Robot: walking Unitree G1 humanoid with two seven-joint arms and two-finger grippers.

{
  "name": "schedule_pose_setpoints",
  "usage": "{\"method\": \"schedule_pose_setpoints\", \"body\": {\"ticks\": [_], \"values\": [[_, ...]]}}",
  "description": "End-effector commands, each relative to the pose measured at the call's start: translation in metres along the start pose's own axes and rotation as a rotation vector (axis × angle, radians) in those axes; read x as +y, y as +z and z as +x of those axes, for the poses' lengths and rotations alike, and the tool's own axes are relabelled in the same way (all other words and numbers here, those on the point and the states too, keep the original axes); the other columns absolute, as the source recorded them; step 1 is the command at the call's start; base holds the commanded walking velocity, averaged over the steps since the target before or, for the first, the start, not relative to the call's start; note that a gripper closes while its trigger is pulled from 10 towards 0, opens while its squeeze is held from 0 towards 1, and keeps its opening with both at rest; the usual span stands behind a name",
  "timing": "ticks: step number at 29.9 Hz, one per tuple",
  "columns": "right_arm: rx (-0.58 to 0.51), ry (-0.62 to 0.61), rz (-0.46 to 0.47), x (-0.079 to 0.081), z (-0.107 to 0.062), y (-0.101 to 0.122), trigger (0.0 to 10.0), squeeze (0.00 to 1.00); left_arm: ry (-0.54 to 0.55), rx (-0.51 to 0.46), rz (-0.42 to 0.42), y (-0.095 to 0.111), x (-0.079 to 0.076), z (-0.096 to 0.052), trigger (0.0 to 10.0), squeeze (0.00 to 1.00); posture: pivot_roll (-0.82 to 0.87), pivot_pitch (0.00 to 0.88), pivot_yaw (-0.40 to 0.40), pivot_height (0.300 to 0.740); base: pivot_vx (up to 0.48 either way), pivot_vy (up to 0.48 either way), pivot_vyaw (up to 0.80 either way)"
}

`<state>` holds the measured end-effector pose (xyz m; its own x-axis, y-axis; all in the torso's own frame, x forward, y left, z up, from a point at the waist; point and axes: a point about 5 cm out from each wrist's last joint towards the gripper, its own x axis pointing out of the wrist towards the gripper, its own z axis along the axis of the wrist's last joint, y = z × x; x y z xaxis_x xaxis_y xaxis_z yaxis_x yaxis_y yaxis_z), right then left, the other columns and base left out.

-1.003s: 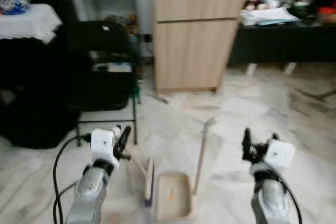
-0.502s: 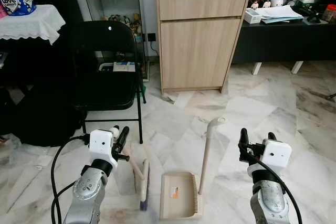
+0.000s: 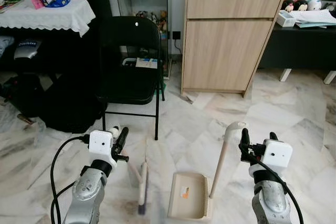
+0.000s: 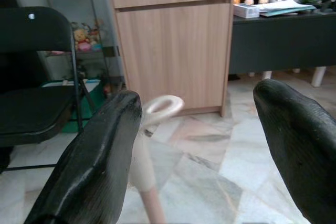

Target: Sweep floor

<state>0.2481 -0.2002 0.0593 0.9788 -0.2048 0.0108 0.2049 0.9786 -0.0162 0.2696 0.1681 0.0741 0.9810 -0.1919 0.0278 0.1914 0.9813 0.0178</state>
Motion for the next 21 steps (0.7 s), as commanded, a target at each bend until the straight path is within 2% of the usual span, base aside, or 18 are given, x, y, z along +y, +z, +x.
{"method": "schedule_pose_setpoints", "body": {"ticks": [1,3,21], "values": [[-0.009,-0.001,0.003,-0.0005,-0.0002,0.0023,10.0,0.00,0.008,-0.032,0.017,0.0068,0.0032,0.0017,10.0,0.00,-0.05,0.000,0.024,0.740,0.000,0.000,0.00],[-0.007,0.001,0.002,-0.0005,-0.0005,0.0020,10.0,0.00,-0.003,-0.033,0.019,0.0065,0.0023,0.0012,10.0,0.00,-0.05,0.000,0.024,0.740,0.000,0.000,0.00],[-0.005,0.003,0.004,-0.0008,-0.0018,0.0014,10.0,0.00,0.003,-0.033,0.014,0.0059,0.0022,-0.0010,10.0,0.00,-0.05,0.000,0.022,0.740,0.356,0.000,0.00]]}}
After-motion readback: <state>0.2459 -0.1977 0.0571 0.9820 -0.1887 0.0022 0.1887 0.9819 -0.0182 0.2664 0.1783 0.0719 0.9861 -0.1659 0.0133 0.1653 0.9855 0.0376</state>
